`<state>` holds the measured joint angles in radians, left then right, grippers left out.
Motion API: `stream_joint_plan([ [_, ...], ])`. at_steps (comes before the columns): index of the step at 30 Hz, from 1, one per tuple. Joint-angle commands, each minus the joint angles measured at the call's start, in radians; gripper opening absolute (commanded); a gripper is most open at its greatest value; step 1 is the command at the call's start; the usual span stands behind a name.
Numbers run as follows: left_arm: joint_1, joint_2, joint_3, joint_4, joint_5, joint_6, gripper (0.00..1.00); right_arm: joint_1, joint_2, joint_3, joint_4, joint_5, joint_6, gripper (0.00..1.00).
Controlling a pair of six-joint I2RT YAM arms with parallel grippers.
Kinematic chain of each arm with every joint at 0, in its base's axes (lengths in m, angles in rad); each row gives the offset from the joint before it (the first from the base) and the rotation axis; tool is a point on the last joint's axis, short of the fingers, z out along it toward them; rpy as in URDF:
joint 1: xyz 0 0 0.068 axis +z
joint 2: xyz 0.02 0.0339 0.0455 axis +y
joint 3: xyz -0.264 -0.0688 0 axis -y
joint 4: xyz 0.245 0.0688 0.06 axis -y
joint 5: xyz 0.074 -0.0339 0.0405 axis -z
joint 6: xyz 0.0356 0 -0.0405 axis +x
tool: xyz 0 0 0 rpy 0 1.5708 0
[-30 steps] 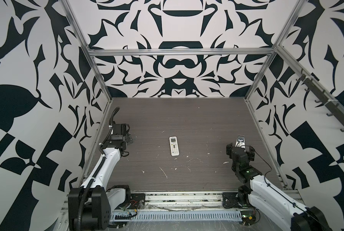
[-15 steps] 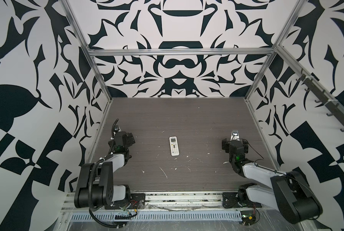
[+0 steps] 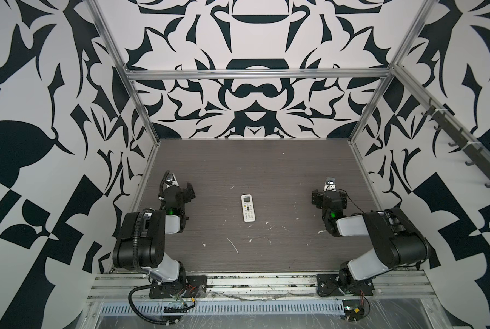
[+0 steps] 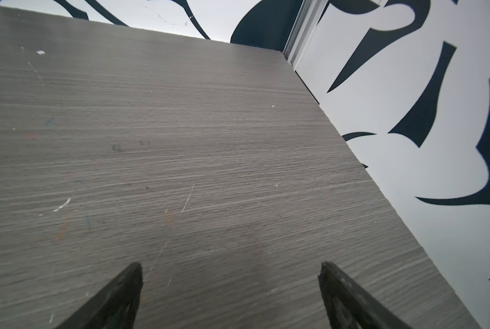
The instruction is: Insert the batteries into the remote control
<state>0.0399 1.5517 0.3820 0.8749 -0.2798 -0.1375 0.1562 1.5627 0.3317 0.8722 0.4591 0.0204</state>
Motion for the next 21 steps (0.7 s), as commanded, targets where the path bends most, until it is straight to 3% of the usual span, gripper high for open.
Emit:
stream_joint_plan([
  [1, 0.005, 0.012, -0.014, 0.06, 0.01, 0.009, 0.99, -0.017, -0.002, 0.013, 0.071, -0.01, 0.029, 1.0],
  [21, 0.004, 0.016, -0.014, 0.072, 0.014, 0.012, 0.99, -0.02, 0.002, 0.013, 0.077, -0.009, 0.029, 1.0],
])
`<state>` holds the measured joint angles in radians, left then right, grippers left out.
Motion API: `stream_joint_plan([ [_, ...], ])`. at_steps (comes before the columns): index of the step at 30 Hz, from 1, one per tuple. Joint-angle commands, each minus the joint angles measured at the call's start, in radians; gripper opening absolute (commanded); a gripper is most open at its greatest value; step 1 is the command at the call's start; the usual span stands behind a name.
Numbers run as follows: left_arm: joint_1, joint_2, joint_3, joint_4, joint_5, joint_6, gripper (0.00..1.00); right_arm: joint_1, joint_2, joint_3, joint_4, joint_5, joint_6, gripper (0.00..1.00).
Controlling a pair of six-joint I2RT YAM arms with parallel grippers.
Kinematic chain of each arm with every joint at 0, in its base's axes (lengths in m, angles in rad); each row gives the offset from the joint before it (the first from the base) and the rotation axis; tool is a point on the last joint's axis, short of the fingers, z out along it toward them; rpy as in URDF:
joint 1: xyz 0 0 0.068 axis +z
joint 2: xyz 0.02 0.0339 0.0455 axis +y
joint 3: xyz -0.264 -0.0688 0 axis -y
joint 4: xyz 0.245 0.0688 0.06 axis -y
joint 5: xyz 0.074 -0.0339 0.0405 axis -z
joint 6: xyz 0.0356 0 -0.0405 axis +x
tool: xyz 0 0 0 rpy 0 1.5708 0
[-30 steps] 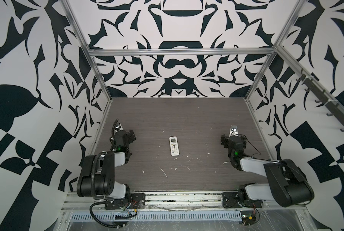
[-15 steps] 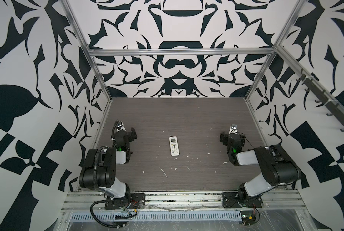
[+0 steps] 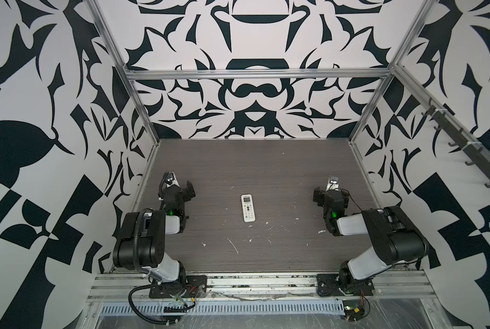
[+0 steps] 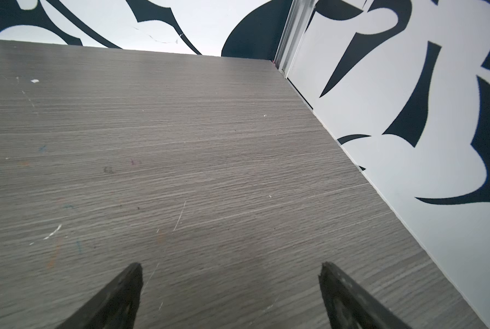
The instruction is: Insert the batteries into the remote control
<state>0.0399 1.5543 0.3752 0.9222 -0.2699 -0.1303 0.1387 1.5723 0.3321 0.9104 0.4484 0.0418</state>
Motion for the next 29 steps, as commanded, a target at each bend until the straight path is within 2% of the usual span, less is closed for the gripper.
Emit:
stream_joint_plan([
  [1, 0.004, 0.01, -0.009, 0.026, 0.004, 0.006, 0.99, -0.002, -0.008, 0.012, 0.04, 0.001, 0.007, 1.0],
  [7, 0.004, 0.007, -0.015, 0.035, 0.005, 0.005, 0.99, -0.003, -0.018, -0.005, 0.061, -0.001, 0.002, 1.0],
  [11, 0.005, 0.007, -0.017, 0.035, 0.004, 0.004, 0.99, -0.002, -0.042, -0.102, 0.22, -0.018, 0.006, 1.0],
  [13, 0.005, 0.008, -0.016, 0.035, 0.003, 0.005, 0.99, -0.002, -0.017, -0.092, 0.227, -0.02, 0.003, 1.0],
  [14, 0.004, 0.006, -0.016, 0.035, 0.004, 0.005, 0.99, -0.003, -0.004, -0.067, 0.197, -0.03, -0.006, 1.0],
  [16, 0.004, 0.007, -0.018, 0.037, 0.003, 0.005, 0.99, -0.003, -0.016, 0.021, 0.011, -0.011, 0.018, 1.0],
  [20, 0.005, 0.007, -0.017, 0.037, 0.004, 0.005, 0.99, -0.005, -0.017, -0.056, 0.158, -0.03, 0.0, 1.0],
  [23, 0.004, 0.007, -0.015, 0.036, 0.004, 0.005, 0.99, -0.01, -0.013, 0.014, 0.024, -0.014, 0.004, 1.0],
  [29, 0.005, 0.011, -0.006, 0.021, 0.007, 0.008, 0.99, -0.01, -0.009, 0.011, 0.036, -0.017, 0.001, 1.0],
])
